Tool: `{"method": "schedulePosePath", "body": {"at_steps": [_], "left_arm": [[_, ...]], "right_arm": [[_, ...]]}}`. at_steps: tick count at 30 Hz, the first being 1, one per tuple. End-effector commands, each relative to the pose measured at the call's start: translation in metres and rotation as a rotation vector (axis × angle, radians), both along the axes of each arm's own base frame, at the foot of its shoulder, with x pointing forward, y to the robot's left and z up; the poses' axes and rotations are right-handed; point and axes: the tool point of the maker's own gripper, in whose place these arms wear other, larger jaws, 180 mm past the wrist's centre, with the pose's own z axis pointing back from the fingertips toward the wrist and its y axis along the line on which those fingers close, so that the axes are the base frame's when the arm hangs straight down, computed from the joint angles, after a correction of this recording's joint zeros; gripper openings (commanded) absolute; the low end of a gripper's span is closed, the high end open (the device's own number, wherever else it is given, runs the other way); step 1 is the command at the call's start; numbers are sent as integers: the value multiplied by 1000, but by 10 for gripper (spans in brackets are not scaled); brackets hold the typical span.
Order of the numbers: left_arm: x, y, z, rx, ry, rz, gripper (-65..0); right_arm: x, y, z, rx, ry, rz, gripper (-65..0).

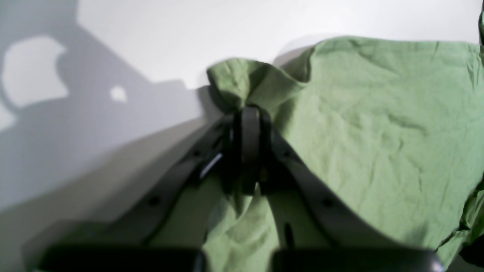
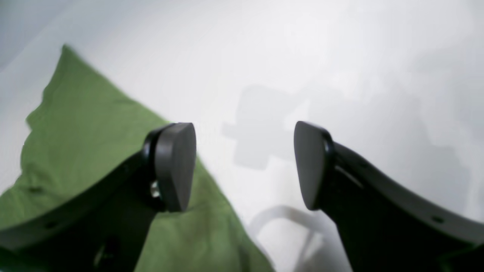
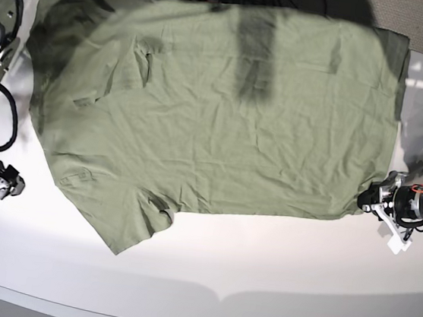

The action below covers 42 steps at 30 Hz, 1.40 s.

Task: Fold the T-shirt properly
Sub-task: 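Move the right gripper along the shirt side to the other hem corner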

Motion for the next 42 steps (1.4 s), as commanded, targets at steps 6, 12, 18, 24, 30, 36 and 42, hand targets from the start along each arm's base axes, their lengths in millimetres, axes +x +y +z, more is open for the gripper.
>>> {"method": "schedulePosePath", "body": {"at_steps": [6, 12, 18, 24, 30, 36, 42], "left_arm": [[14, 6, 17, 3, -41, 1, -650], [16, 6, 18, 2, -55, 7, -650], [17, 6, 18, 2, -56, 8, -650], [17, 6, 18, 2, -56, 8, -650], [26, 7, 28, 3, -77, 7, -650], [44, 5, 48, 1, -121, 4, -650], [52, 5, 57, 1, -141, 4, -650]], "right_arm": [[9, -8, 22, -6, -38, -4, -239], [5, -7, 18, -12, -6, 5, -168], [10, -9, 22, -13, -39, -4, -169], [10, -8, 21, -11, -40, -3, -169], [16, -6, 28, 18, -90, -18, -169], [12, -14, 16, -110, -36, 3, -169], [10, 4, 0, -81, 29, 16, -170]]}}
